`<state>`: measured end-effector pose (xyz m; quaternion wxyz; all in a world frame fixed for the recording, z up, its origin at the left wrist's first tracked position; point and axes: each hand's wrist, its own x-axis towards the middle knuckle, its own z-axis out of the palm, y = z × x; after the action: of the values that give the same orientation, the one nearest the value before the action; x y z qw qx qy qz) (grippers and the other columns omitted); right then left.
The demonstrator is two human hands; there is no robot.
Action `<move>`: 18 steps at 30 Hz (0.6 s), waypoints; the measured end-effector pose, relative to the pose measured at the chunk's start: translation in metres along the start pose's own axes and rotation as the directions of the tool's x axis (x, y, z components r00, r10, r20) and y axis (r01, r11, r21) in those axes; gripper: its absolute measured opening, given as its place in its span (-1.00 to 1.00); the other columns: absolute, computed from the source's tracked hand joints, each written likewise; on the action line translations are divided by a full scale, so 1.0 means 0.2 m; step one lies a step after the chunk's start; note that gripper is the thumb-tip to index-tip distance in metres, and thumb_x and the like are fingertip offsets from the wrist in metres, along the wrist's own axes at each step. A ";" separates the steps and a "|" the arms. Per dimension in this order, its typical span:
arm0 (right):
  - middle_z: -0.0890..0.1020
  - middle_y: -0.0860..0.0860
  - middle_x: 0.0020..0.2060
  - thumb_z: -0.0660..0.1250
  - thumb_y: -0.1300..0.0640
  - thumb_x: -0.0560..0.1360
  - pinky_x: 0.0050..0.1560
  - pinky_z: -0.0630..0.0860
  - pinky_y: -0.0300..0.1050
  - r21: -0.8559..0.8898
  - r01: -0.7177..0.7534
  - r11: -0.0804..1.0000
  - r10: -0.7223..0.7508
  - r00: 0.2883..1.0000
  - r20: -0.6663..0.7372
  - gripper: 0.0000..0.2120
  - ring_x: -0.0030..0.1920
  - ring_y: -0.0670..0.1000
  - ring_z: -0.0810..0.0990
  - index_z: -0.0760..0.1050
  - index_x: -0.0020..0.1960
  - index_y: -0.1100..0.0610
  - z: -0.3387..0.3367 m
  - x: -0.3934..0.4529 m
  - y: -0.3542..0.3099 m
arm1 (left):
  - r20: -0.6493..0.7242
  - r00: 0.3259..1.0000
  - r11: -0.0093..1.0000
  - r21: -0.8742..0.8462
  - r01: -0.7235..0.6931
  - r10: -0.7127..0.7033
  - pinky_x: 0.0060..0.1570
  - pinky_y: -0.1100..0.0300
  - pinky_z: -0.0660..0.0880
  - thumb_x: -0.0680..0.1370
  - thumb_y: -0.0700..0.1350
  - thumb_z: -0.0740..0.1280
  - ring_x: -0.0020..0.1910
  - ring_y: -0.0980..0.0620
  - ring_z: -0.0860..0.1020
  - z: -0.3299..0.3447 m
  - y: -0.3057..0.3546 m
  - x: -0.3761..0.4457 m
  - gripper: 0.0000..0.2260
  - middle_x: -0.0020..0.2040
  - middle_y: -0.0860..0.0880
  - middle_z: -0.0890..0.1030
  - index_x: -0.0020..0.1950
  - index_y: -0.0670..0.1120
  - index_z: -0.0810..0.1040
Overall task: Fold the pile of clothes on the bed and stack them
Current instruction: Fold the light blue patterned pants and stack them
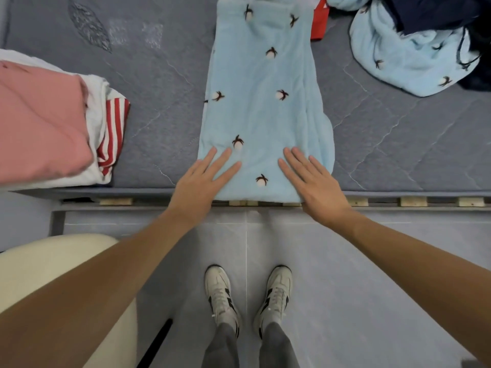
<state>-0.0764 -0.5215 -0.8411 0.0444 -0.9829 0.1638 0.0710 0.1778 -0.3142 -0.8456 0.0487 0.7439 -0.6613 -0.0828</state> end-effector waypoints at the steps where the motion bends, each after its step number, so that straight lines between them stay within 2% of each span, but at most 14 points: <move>1: 0.00 0.09 0.70 0.25 0.51 0.33 0.65 0.07 0.14 0.031 0.021 0.999 -0.021 1.000 0.005 0.00 0.69 0.11 -0.06 0.00 0.70 0.16 -0.01 -0.02 0.01 | -0.012 1.000 1.000 -0.020 -0.005 0.004 0.51 -0.11 0.36 0.46 -0.49 0.32 0.67 -0.20 0.13 -0.01 0.01 -0.02 -0.14 0.71 -0.07 0.12 0.69 0.01 0.19; 4: 0.11 0.09 0.68 0.21 0.56 0.35 0.64 0.15 0.13 0.110 0.014 0.994 -0.020 0.999 0.045 -0.07 0.68 0.11 0.04 0.11 0.68 0.19 -0.10 -0.05 0.01 | -0.016 1.000 0.996 -0.084 0.013 -0.014 0.49 -0.11 0.41 0.44 -0.52 0.10 0.65 -0.19 0.21 -0.08 0.05 -0.08 -0.21 0.66 -0.08 0.26 0.65 -0.08 0.31; 8: 0.25 0.09 0.63 0.23 0.56 0.40 0.57 0.31 0.08 0.179 0.000 0.984 -0.019 0.995 0.100 -0.16 0.63 0.13 0.22 0.21 0.65 0.20 -0.32 -0.06 0.04 | 0.003 0.998 0.977 -0.202 0.065 -0.066 0.54 -0.16 0.33 0.40 -0.61 0.24 0.61 -0.21 0.30 -0.27 0.09 -0.07 -0.21 0.60 -0.09 0.37 0.59 -0.13 0.40; 11: 0.42 0.13 0.55 0.26 0.49 0.41 0.32 0.56 0.17 0.223 -0.016 0.975 -0.017 0.989 0.147 -0.22 0.50 0.20 0.45 0.32 0.61 0.16 -0.58 0.00 0.15 | 0.042 0.994 0.953 -0.282 0.113 -0.106 0.58 -0.14 0.22 0.42 -0.61 0.30 0.57 -0.23 0.36 -0.48 0.06 0.03 -0.26 0.55 -0.14 0.44 0.55 -0.13 0.46; 13: 0.50 0.09 0.47 0.29 0.40 0.45 0.14 0.60 0.17 0.220 -0.038 0.975 -0.002 0.984 0.180 -0.30 0.38 0.21 0.54 0.36 0.57 0.09 -0.76 0.08 0.24 | 0.114 0.978 0.904 -0.376 0.206 -0.175 0.58 -0.10 0.24 0.50 -0.54 0.29 0.54 -0.20 0.39 -0.64 0.01 0.14 -0.33 0.56 -0.15 0.43 0.56 -0.08 0.46; 14: 0.52 0.06 0.44 0.30 0.33 0.50 0.13 0.58 0.13 0.208 -0.046 0.977 0.004 0.981 0.195 -0.36 0.34 0.19 0.55 0.37 0.56 0.06 -0.84 0.13 0.28 | 0.155 0.968 0.873 -0.422 0.246 -0.198 0.54 -0.11 0.32 0.55 -0.48 0.29 0.51 -0.19 0.43 -0.73 -0.02 0.20 -0.39 0.54 -0.14 0.46 0.55 -0.05 0.47; 16: 0.59 0.03 0.35 0.31 0.17 0.60 0.10 0.55 0.11 0.238 -0.060 0.969 0.018 0.984 0.176 -0.57 0.27 0.17 0.58 0.47 0.47 0.04 -0.97 0.22 0.36 | 0.172 0.958 0.805 -0.519 0.286 -0.229 0.33 -0.05 0.50 0.59 -0.42 0.33 0.32 -0.16 0.59 -0.87 -0.06 0.33 -0.52 0.35 -0.11 0.64 0.45 -0.06 0.58; 18: 0.65 0.03 0.20 0.32 0.11 0.61 0.01 0.55 0.12 0.297 -0.081 0.952 0.044 0.991 0.129 -0.74 0.16 0.17 0.61 0.55 0.29 0.08 -1.08 0.31 0.43 | 0.168 0.937 0.717 -0.607 0.343 -0.306 0.08 0.19 0.55 0.55 -0.41 0.38 0.08 -0.01 0.66 -0.99 -0.09 0.44 -0.62 0.08 0.02 0.75 0.22 -0.01 0.70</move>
<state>-0.0193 -0.6459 -0.6436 0.2012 -0.9528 0.2010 0.1060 0.2426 -0.4077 -0.6595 0.2601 0.7863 -0.4558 -0.3261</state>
